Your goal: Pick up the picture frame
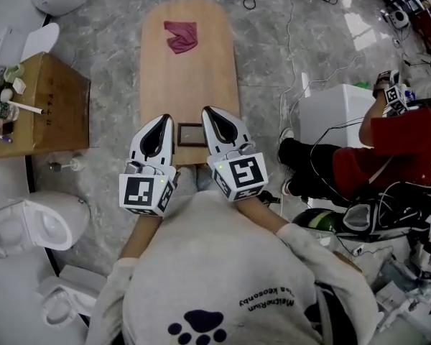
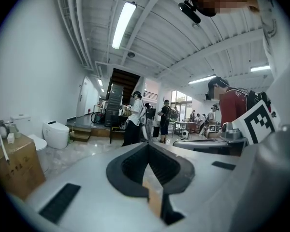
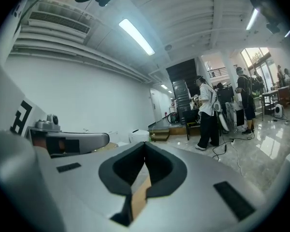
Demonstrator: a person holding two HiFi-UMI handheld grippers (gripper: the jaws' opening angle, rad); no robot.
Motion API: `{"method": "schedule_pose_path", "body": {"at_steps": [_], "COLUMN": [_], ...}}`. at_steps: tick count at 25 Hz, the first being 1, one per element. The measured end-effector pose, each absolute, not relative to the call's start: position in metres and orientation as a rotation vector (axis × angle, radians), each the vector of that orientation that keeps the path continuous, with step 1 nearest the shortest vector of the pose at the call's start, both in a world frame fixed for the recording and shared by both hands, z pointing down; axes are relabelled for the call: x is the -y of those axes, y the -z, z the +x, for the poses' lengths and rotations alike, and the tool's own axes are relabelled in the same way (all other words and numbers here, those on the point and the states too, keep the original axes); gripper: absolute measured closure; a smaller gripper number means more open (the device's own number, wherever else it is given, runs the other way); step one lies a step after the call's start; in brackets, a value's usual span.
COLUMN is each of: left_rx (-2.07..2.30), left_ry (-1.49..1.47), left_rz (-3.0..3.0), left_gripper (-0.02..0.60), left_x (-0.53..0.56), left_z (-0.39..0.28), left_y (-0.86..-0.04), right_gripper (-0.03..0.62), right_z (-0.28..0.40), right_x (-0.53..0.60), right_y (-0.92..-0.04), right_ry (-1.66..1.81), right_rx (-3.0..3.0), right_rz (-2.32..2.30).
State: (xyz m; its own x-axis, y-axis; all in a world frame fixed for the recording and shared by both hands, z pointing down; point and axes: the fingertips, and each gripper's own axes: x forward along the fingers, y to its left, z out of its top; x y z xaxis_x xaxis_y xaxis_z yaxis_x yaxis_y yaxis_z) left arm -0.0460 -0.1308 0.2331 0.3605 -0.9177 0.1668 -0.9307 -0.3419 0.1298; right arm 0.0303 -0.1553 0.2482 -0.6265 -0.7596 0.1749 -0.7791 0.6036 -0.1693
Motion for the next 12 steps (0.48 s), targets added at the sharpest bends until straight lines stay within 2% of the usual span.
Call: {"method": "schedule_pose_path", "body": {"at_steps": [12], "left_rx": [1.554], "left_ry": [-0.155], "left_rz": [2.427], "left_gripper": [0.574], "left_x": [0.153], "left_z": [-0.053], "left_y": [-0.258], "right_gripper": [0.586], "right_z": [0.023], "right_x": [0.167], "right_y": [-0.271], "right_ry": [-0.382], "right_rx": [2.636], "right_rz": [1.363]}}
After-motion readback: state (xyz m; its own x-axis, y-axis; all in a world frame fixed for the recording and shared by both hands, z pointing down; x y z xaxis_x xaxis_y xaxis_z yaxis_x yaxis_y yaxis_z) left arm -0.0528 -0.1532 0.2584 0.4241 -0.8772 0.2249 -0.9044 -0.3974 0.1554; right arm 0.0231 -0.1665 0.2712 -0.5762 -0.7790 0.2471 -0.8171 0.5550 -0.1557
